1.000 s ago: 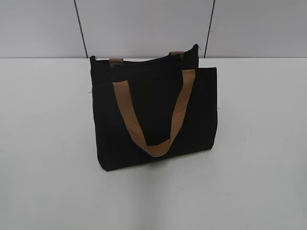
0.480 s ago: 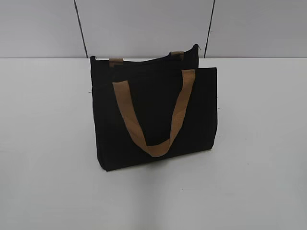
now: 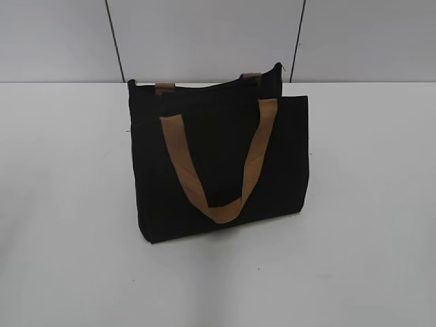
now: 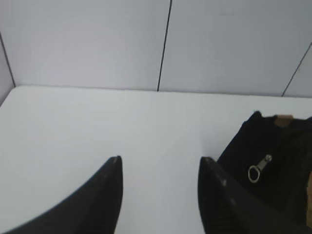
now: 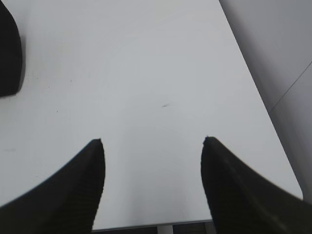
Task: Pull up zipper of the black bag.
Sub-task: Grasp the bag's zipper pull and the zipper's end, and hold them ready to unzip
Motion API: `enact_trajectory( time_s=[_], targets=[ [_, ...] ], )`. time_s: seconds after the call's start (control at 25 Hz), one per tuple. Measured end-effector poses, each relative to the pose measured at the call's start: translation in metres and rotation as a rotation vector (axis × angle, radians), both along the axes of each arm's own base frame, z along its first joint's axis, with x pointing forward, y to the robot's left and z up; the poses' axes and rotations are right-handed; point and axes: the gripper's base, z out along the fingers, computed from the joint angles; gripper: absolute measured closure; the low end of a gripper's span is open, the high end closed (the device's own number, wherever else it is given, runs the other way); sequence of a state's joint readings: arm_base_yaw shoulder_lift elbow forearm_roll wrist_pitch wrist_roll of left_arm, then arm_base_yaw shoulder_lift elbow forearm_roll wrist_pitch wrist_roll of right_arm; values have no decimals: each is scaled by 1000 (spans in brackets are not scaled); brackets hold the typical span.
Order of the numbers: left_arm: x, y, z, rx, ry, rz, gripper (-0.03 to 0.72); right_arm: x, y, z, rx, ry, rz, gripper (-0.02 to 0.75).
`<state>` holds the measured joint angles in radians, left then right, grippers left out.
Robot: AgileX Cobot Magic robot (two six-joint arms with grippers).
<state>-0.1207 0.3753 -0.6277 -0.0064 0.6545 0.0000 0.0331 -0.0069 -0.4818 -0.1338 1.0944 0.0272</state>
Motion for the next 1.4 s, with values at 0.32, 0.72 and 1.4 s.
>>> enact_trajectory(
  time_s=[0.32, 0.72, 1.4],
  targets=[
    [77, -26, 3, 7, -110, -116, 305, 0, 0, 0, 0, 0, 0, 254],
    [147, -64, -51, 5, -169, -211, 305, 0, 0, 0, 0, 0, 0, 254],
    [137, -73, -172, 72, -11, -362, 305, 0, 0, 0, 0, 0, 0, 254]
  ],
)
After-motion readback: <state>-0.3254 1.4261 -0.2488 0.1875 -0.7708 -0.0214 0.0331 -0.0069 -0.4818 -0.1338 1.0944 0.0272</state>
